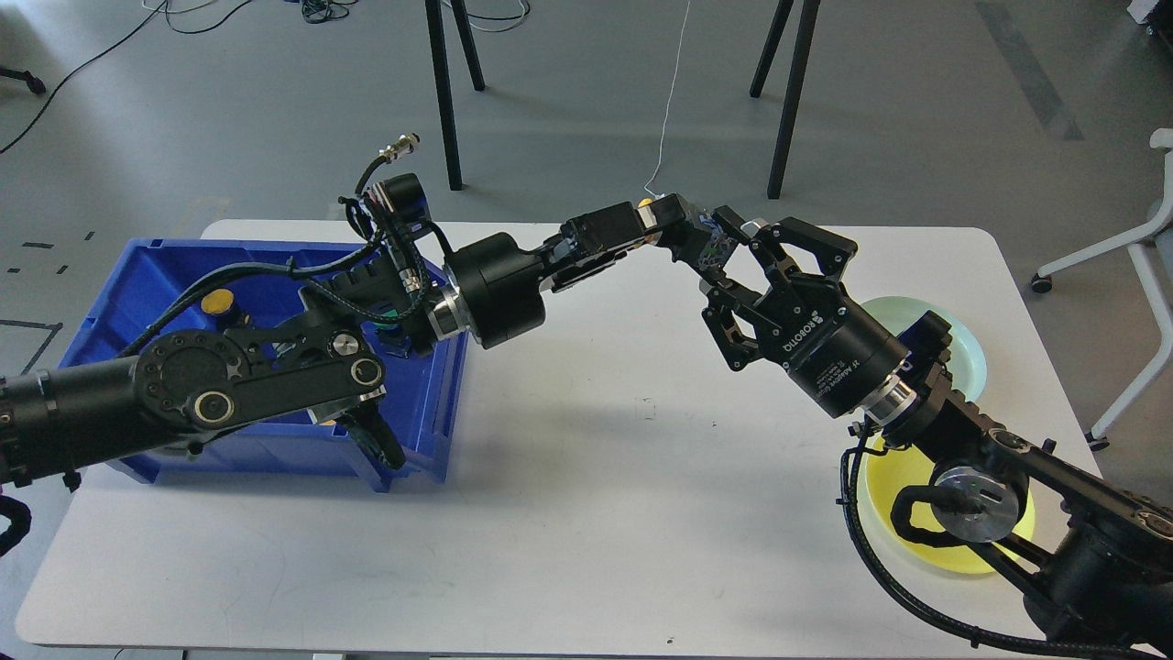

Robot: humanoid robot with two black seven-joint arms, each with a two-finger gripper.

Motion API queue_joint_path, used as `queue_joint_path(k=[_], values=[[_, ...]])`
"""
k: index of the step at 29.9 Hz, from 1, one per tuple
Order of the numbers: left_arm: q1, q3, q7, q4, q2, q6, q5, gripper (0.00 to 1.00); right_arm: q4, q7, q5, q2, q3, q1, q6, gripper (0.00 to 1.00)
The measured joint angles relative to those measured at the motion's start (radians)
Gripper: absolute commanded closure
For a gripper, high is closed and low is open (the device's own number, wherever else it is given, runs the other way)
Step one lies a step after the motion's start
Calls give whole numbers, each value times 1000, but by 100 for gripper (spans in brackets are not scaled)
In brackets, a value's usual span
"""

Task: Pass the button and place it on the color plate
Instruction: 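Carry the button with the right gripper onto the yellow plate and release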

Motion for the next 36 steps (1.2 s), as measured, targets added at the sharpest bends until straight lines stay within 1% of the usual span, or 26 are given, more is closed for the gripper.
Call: queue_joint_path(k=[2, 6, 8, 11, 13, 15, 17, 19, 20, 23, 25, 26, 28, 29, 30, 32, 33, 34, 36], values=[[1, -12, 0, 0, 1, -5, -5, 13, -2, 0, 1, -3, 2, -5, -4, 100], [5, -21, 0, 1, 1, -13, -7, 12, 0, 0, 2, -10, 21, -33, -5, 100], [5, -22, 0, 1, 1, -14, -7, 12, 1, 0, 3, -16, 53, -69, -5, 100], [6, -22, 0, 2, 1, -15, -7, 12, 4, -1, 11, -21, 158, -181, -26, 100], [6, -22, 0, 2, 1, -15, -7, 12, 11, -10, 19, -23, 262, -296, -77, 100], [6, -22, 0, 2, 2, -14, -7, 12, 26, -33, 35, -24, 356, -413, -155, 100], [6, -22, 0, 2, 2, -12, -7, 12, 42, -77, 53, -28, 429, -525, -253, 100], [7, -22, 0, 3, 1, -12, -7, 12, 50, -123, 60, -58, 468, -626, -358, 100], [7, -22, 0, 4, 1, -10, -7, 12, 51, -134, 61, -81, 474, -661, -393, 100], [2, -22, 0, 13, 15, 7, -7, 12, 54, -148, 60, -170, 466, -750, -451, 100], [-4, -20, 0, 24, 55, 29, -3, 12, 50, -150, 55, -210, 448, -777, -468, 99], [-5, -17, 0, 31, 90, 38, 0, 12, 46, -150, 53, -223, 441, -782, -476, 95], [-6, -3, 0, 46, 190, 48, 14, 12, 36, -151, 51, -240, 430, -786, -487, 84], [-7, 9, 0, 58, 241, 49, 31, 12, 33, -152, 51, -243, 428, -785, -490, 75], [-8, 21, 0, 72, 280, 49, 55, 12, 31, -152, 51, -245, 427, -784, -491, 64], [-8, 59, 0, 119, 350, 46, 136, 12, 30, -153, 51, -246, 426, -779, -494, 34], [-8, 87, 0, 150, 378, 44, 188, 12, 29, -154, 51, -246, 425, -775, -495, 6], [-8, 123, 0, 186, 398, 43, 241, 12, 29, -155, 51, -246, 425, -769, -495, 1], [-3, 197, 0, 263, 416, 42, 328, 12, 28, -156, 56, -241, 428, -760, -490, 2]])
